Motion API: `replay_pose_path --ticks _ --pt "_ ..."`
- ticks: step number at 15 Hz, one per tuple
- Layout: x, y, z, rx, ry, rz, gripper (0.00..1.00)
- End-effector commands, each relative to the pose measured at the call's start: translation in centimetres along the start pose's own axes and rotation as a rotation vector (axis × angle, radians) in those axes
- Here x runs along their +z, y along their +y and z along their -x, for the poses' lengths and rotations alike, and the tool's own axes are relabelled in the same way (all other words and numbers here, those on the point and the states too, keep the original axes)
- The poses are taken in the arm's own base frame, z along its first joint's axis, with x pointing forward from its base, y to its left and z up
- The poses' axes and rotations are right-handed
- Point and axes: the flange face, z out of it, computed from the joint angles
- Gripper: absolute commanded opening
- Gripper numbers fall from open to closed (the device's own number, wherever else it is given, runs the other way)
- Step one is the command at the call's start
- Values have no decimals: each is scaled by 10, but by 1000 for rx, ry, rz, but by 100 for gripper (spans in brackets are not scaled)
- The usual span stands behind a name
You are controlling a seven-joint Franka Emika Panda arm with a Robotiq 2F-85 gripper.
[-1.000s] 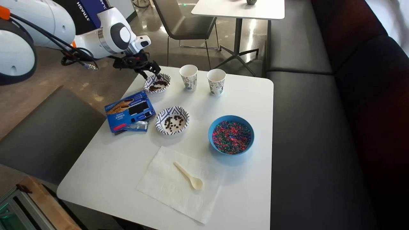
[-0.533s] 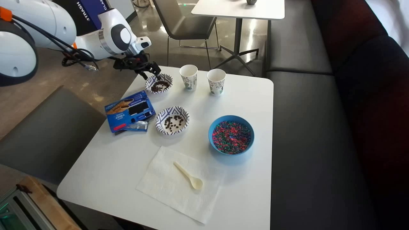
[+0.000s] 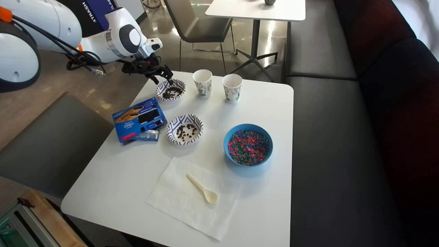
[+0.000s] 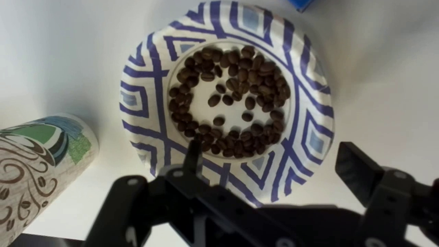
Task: Pour the contents from the left white bowl to the right white bowl
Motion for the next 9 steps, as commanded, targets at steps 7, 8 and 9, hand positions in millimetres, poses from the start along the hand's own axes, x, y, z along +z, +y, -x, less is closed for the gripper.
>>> replay_pose_path --ticks 7,8,9 --pt "-4 -29 0 47 -74 59 100" --pt "-3 -31 2 49 -94 69 100" --pt "-2 -34 3 47 -107 79 100"
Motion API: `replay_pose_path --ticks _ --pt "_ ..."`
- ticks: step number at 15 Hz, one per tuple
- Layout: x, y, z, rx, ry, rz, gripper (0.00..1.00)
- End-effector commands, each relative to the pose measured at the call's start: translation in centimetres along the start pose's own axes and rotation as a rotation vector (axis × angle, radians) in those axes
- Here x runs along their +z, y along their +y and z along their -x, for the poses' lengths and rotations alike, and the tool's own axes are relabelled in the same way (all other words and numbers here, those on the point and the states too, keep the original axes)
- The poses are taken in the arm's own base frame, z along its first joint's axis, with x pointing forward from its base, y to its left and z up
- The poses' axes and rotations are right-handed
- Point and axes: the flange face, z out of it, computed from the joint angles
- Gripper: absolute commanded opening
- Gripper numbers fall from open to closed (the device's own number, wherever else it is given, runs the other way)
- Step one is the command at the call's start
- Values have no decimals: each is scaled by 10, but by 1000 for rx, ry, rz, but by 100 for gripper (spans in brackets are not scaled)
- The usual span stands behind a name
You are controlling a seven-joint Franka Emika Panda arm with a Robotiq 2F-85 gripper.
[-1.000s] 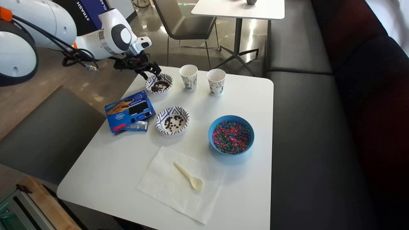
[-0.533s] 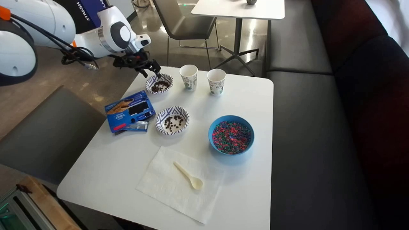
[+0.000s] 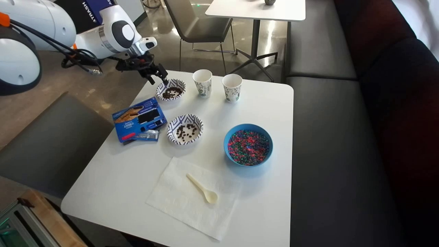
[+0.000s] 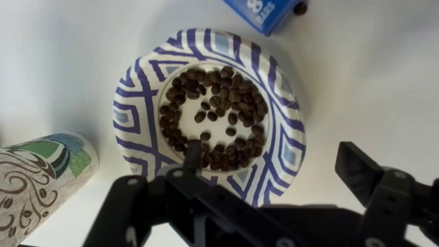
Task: Pour the contents from the left white bowl to the right white bowl
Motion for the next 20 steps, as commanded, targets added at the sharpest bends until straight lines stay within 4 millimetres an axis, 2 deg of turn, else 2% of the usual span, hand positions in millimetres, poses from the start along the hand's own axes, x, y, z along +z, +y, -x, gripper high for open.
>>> replay_pose_path --ticks 1,5,6,7,9,10,12,15,17,18,20 --pt "7 -15 2 16 -45 38 100" --pt "18 -15 2 9 -32 70 100" --pt "20 -14 1 8 -29 68 97" --pt "23 -13 1 9 -26 75 85" --pt "25 -11 0 8 -22 83 78" --pt "25 -11 -1 8 -19 89 65" --pt "24 -11 -2 3 -8 95 52" --pt "21 -14 -5 -10 13 96 38" --pt "21 -15 -5 -18 21 102 41" --pt "21 -15 -6 -19 24 102 38" --pt "23 -16 -5 -23 25 105 41"
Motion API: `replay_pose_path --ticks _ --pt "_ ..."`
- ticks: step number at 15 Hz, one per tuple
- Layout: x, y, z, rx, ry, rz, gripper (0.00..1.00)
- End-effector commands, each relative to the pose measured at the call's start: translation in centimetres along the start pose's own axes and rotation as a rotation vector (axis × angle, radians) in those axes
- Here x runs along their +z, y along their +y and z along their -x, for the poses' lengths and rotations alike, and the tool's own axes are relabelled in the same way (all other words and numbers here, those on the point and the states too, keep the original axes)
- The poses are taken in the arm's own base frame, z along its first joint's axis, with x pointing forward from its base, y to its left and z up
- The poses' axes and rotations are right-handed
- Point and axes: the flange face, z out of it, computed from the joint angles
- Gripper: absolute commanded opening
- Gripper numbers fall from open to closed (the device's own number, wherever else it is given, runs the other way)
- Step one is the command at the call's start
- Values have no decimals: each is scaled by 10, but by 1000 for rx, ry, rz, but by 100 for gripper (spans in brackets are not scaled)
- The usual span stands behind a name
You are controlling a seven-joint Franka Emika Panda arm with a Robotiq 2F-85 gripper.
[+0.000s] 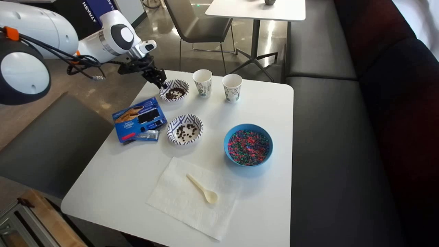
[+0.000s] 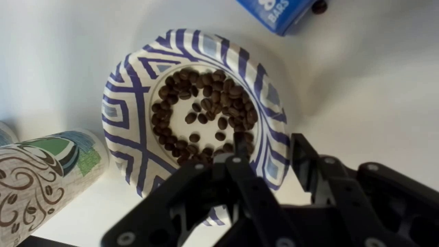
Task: Pour the contents from the left white bowl to the right white bowl
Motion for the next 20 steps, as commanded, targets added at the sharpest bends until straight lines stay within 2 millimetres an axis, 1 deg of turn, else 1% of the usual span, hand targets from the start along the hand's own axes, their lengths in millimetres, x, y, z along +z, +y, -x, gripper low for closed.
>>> replay_pose_path --ticks 1,2,3,4,5,6,8,9,10,11,12,15,16,17,20 --pt "8 -7 -3 -15 33 18 45" --pt "9 -7 -3 -19 38 20 45" --pt "10 -8 -2 -23 39 24 49" --pt "12 -8 -2 -28 41 29 47" --pt "14 -9 -1 -33 41 36 48" --pt "16 -9 -1 -36 41 45 42" --pt "19 -10 0 -43 41 60 40" --pt "21 -10 0 -47 44 68 29" --pt "22 -11 1 -53 48 70 17" --pt "22 -11 1 -58 52 81 11" --pt "21 -12 1 -62 53 87 1" --pt "17 -12 0 -74 65 103 1" --pt "12 -13 0 -76 67 106 2" --pt "7 -13 -1 -77 67 108 0" --pt "-21 -13 -2 -79 67 109 0"
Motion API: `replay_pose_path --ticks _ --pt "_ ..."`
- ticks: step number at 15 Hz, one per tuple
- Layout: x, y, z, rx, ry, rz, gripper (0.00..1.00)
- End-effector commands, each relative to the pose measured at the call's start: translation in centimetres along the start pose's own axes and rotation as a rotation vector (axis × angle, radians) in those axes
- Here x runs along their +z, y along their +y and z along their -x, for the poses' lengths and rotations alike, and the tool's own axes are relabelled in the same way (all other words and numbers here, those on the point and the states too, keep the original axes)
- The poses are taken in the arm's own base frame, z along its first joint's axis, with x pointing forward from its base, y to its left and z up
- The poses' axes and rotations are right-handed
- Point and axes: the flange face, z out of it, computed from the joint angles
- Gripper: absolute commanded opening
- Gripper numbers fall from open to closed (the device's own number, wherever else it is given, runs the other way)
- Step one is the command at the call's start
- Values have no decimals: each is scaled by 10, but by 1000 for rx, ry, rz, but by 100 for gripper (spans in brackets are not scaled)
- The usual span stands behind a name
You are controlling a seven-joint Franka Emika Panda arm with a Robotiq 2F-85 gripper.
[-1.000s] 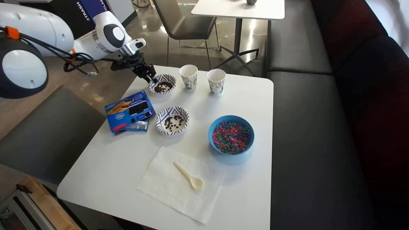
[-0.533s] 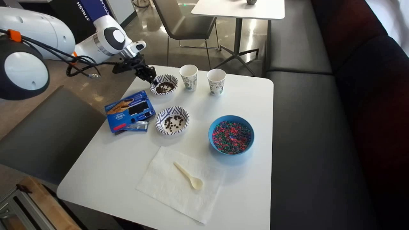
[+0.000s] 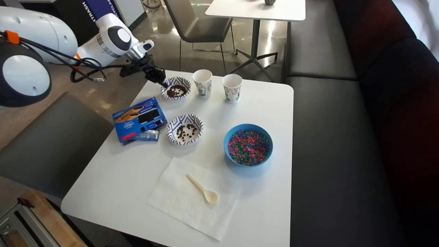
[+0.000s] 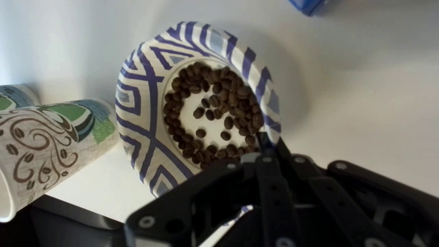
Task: Pour the contents from the left white bowl to the right white bowl
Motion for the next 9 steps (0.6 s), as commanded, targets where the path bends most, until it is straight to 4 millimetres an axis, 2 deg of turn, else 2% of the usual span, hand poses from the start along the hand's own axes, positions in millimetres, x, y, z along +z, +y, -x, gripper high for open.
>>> replay_pose_path --ticks 1,6,9 --pt "-33 -2 -3 -11 1 19 1" --pt "-81 -7 3 20 -45 31 1" --pt "-101 -9 10 48 -52 44 1"
